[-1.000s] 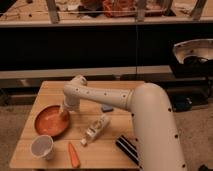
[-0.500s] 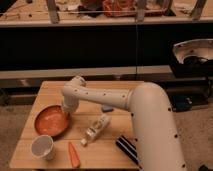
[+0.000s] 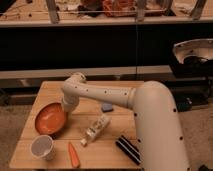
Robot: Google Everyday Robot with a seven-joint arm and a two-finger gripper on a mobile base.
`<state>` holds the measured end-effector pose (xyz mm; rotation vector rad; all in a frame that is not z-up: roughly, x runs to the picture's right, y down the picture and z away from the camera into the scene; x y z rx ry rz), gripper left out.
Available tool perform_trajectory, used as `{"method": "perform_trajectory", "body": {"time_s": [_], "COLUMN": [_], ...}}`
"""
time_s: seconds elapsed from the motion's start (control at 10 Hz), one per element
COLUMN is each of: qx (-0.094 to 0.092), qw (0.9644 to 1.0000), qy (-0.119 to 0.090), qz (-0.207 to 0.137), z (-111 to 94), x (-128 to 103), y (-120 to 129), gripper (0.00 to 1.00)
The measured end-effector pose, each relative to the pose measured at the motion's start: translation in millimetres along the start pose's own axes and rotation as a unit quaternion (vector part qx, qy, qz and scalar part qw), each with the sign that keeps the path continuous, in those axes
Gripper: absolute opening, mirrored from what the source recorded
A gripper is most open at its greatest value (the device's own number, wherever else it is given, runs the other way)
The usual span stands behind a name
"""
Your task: Pick up the ceramic bowl
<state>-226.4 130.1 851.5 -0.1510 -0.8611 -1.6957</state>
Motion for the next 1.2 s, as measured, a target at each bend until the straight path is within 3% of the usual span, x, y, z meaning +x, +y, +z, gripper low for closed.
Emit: {"method": "perform_trajectory", "body": {"time_s": [0.7,1.2], "qx": [-0.004,-0.004], "qw": [0.9997,0.9993], "qy": [0.011,0.015], "qz": [-0.022,-0.033], "z": [-43.5,-58.0], "x": [11.5,14.2], "y": [-0.5,1.5], "gripper": [0.00,0.00]}}
